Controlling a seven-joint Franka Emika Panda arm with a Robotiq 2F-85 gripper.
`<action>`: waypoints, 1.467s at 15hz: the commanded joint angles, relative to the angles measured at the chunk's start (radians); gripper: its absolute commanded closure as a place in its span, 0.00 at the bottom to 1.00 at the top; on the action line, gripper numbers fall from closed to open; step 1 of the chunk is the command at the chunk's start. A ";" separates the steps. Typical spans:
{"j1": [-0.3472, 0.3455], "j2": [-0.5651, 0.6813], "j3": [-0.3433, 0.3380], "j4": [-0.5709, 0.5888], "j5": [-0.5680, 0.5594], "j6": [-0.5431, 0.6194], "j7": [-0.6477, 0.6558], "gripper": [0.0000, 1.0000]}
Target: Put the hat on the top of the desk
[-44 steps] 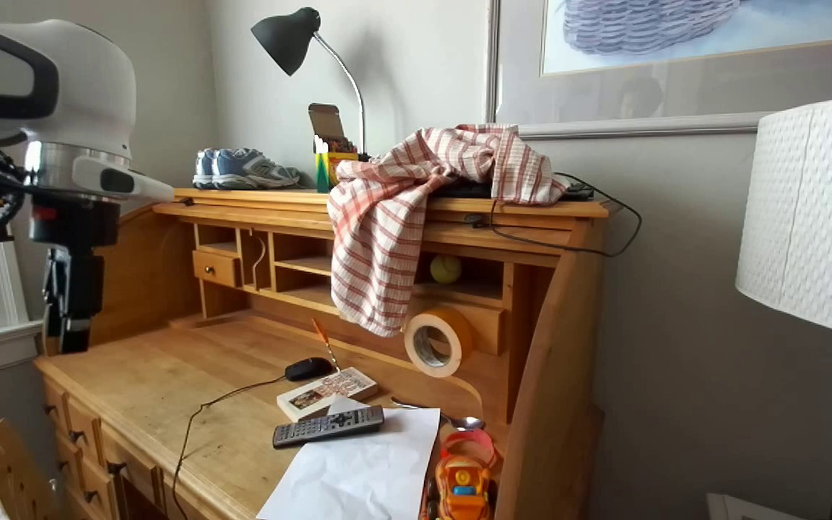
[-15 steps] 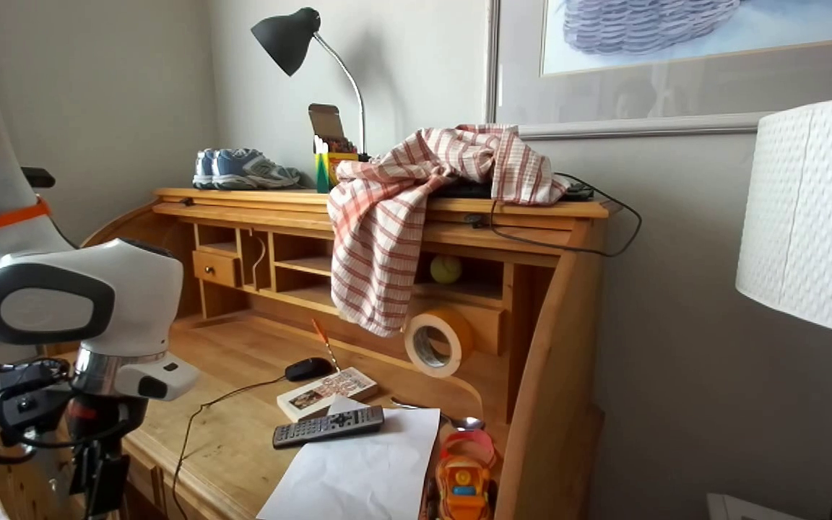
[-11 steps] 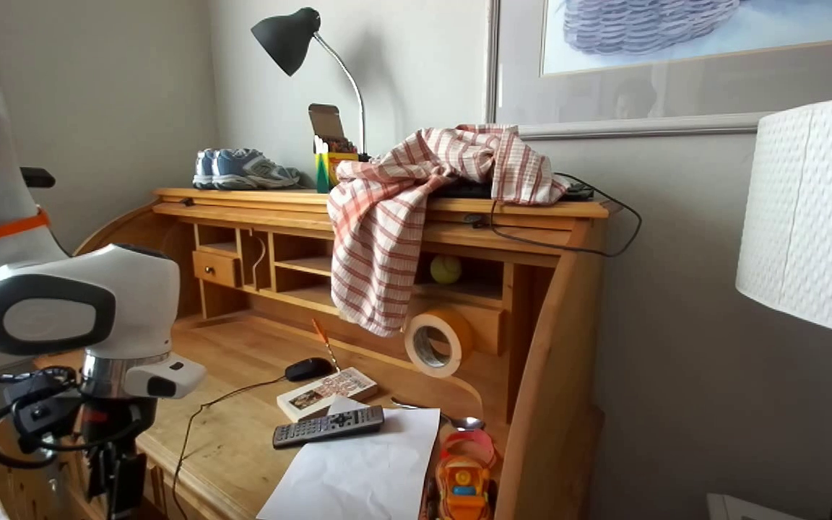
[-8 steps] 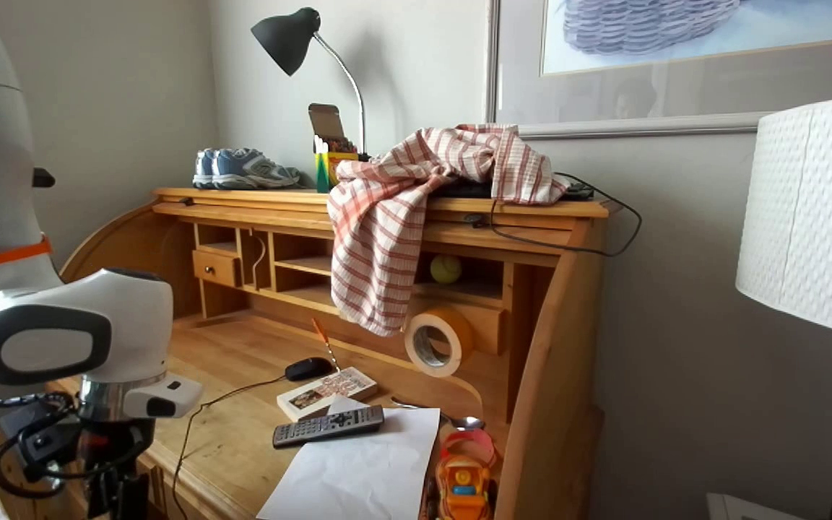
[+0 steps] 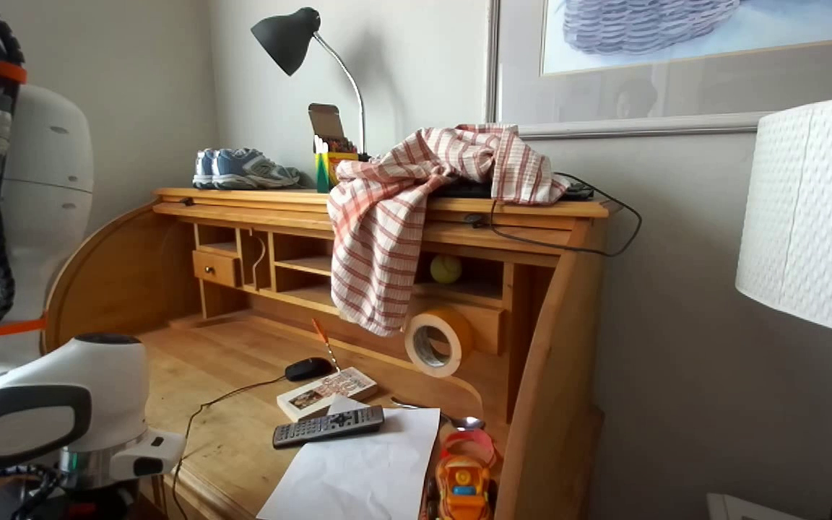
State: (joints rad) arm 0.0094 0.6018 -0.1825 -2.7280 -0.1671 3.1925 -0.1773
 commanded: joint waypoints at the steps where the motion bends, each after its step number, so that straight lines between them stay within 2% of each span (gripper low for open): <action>1: 0.059 0.126 -0.011 0.073 0.027 0.045 0.020 0.00; 4: -0.104 0.005 0.107 0.067 0.011 -0.102 -0.012 0.00; 6: -0.247 -0.068 0.226 0.077 0.023 -0.221 -0.040 0.00; 7: -0.285 -0.078 0.266 0.096 0.043 -0.271 -0.048 0.00; 9: -0.344 -0.058 0.321 0.164 0.090 -0.370 -0.082 0.00; 13: -0.347 0.004 0.313 0.272 0.160 -0.496 -0.140 0.00; 15: -0.344 0.028 0.307 0.295 0.178 -0.508 -0.160 0.00; 17: -0.358 0.050 0.313 0.286 0.191 -0.469 -0.187 0.00; 20: -0.418 0.075 0.343 0.221 0.209 -0.329 -0.253 0.00; 22: -0.498 0.102 0.383 0.173 0.206 -0.209 -0.306 0.00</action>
State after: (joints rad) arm -0.3793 0.6646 0.1450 -2.4937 0.0188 2.8371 -0.3955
